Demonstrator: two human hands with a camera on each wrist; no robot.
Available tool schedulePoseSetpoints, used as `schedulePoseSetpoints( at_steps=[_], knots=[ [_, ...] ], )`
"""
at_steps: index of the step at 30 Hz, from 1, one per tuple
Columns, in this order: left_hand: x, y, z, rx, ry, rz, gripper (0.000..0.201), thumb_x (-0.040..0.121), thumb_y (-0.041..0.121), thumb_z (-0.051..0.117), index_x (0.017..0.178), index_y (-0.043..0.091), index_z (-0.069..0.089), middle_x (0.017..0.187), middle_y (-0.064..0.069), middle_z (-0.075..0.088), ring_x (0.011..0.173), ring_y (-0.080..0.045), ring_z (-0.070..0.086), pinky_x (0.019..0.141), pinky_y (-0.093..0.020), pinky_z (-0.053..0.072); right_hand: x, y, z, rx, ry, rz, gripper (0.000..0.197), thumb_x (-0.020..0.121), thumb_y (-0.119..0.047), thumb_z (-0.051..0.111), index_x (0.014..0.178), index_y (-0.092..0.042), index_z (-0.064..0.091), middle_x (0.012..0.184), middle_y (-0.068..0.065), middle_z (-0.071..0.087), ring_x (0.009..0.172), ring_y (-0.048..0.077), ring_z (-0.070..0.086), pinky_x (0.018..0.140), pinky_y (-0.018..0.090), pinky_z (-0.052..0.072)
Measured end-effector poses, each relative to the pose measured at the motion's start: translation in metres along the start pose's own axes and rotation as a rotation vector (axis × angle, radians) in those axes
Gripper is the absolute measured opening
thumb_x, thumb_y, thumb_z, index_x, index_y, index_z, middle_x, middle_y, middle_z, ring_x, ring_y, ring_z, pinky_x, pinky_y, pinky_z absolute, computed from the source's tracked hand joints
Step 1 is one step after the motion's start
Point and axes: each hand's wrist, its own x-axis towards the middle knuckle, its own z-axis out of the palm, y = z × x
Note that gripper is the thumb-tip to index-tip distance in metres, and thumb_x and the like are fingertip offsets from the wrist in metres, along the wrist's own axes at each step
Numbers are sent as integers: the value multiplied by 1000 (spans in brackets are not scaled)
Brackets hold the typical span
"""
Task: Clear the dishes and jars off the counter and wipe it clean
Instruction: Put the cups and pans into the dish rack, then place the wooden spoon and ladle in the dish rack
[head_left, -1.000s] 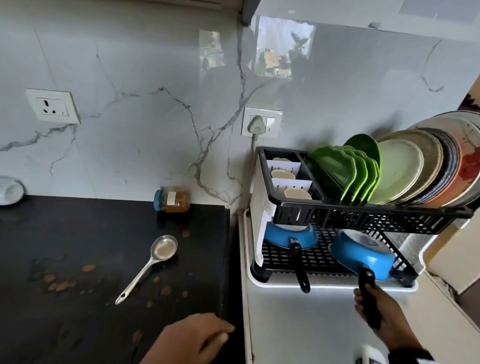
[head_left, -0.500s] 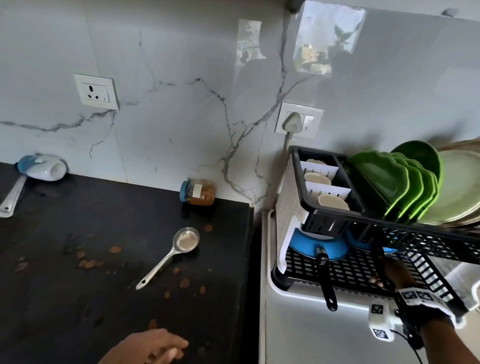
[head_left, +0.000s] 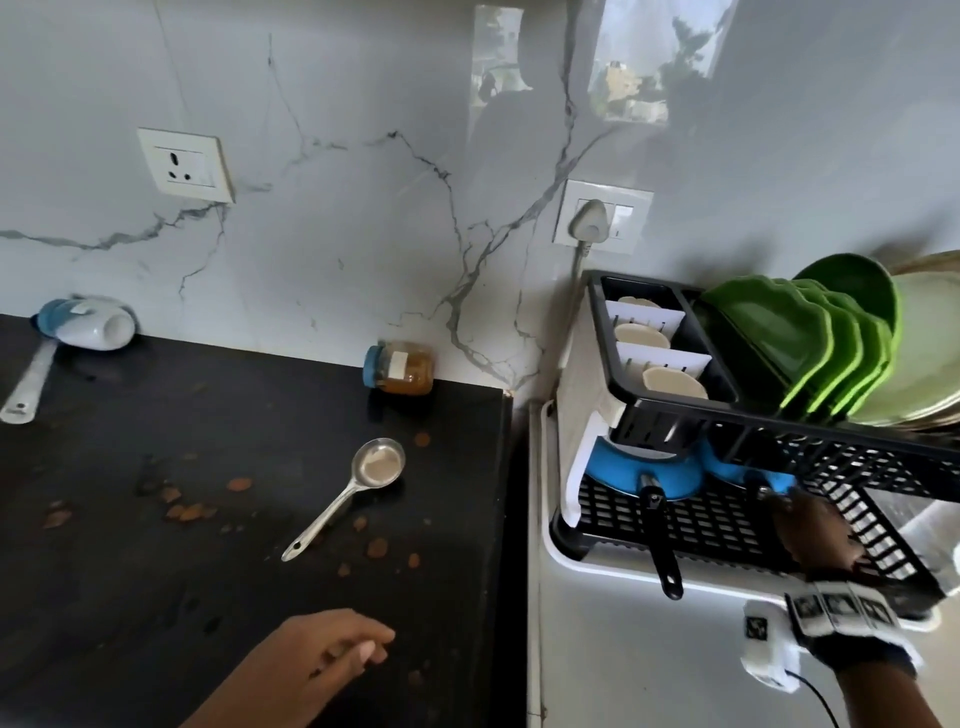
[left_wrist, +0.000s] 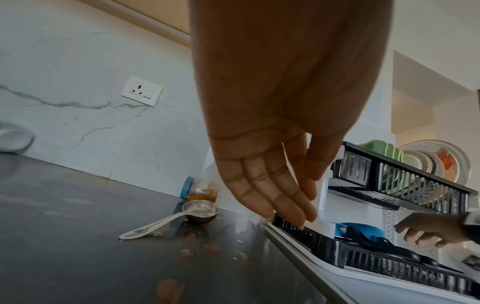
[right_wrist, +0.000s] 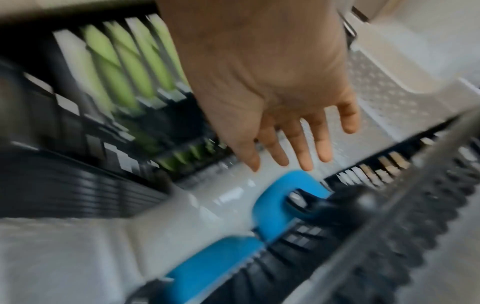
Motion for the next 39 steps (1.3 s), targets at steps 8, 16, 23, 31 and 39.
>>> schedulePoseSetpoints(
  at_steps=[8,16,23,31,39],
  knots=[
    [-21,-26,-14,-38,57,-52,50,89,20,55,88,70,55,86,36,65,78,3,66,72,-13,51,-153,-93,19,353,-108,-350,13,88,-7,61,93,-3,72,95,25,69,90,38,64,75,34,42],
    [-87,-46,-63,-198,281,-153,20,74,54,48,84,55,66,77,32,65,72,2,64,70,-13,49,-268,-231,109,517,-506,-768,34,84,-4,66,73,-36,62,68,-14,68,78,-2,61,68,7,41],
    [-209,-120,-136,-153,610,-359,38,90,21,56,81,57,65,83,31,67,77,-3,66,76,-20,53,-392,-352,169,453,-819,-1066,51,84,-2,64,59,-47,66,69,-42,59,75,-21,56,68,-1,39],
    [-335,-205,-199,-358,941,-580,33,83,19,65,69,48,72,72,12,73,62,-1,63,67,-19,51,-578,-459,261,268,-987,-1336,21,88,-6,60,91,-23,72,90,-7,68,91,11,64,83,15,45],
    [-361,-265,-245,-422,931,-693,25,94,6,50,85,22,67,70,8,72,60,0,64,58,-9,45,-679,-498,322,-161,-735,-1454,37,94,-36,50,127,-21,48,133,1,41,120,16,42,90,26,44]
  ],
)
